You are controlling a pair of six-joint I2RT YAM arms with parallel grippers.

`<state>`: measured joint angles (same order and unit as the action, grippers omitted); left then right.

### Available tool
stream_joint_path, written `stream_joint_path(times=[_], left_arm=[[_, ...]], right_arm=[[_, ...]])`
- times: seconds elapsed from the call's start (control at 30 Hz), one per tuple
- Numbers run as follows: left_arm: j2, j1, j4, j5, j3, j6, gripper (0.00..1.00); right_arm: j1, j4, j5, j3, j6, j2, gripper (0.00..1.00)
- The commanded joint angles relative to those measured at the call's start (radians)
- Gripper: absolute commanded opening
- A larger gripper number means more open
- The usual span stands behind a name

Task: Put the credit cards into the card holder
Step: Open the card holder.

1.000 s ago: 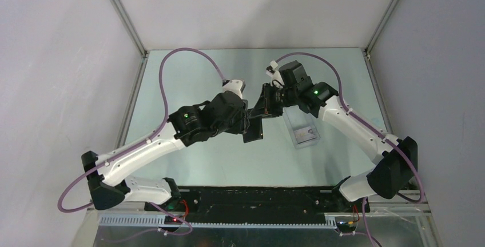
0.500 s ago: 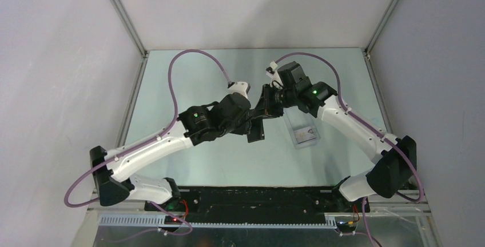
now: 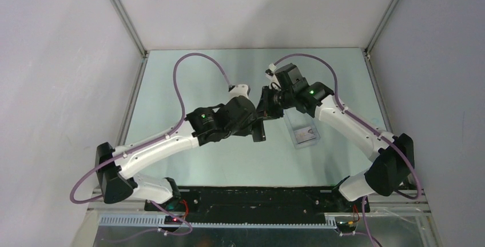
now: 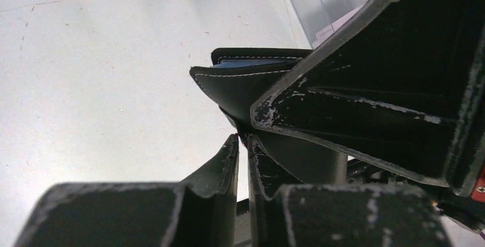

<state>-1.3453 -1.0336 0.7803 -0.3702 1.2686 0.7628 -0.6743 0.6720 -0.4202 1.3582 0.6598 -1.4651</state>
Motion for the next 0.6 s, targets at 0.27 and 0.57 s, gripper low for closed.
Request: stream_joint_path(times=[0.27, 0.57], left_arm=[[0.032, 0.101, 0.197, -0.087, -0.168, 0.006, 0.16], [0.232, 0.146, 0.143, 0.013, -0.158, -0.011, 0.56]], right_arm=[[-0.004, -0.039, -0.091, 0.074, 0.017, 0.035, 0.0], [-0.003, -0.026, -0.081, 0.07, 0.002, 0.023, 0.0]])
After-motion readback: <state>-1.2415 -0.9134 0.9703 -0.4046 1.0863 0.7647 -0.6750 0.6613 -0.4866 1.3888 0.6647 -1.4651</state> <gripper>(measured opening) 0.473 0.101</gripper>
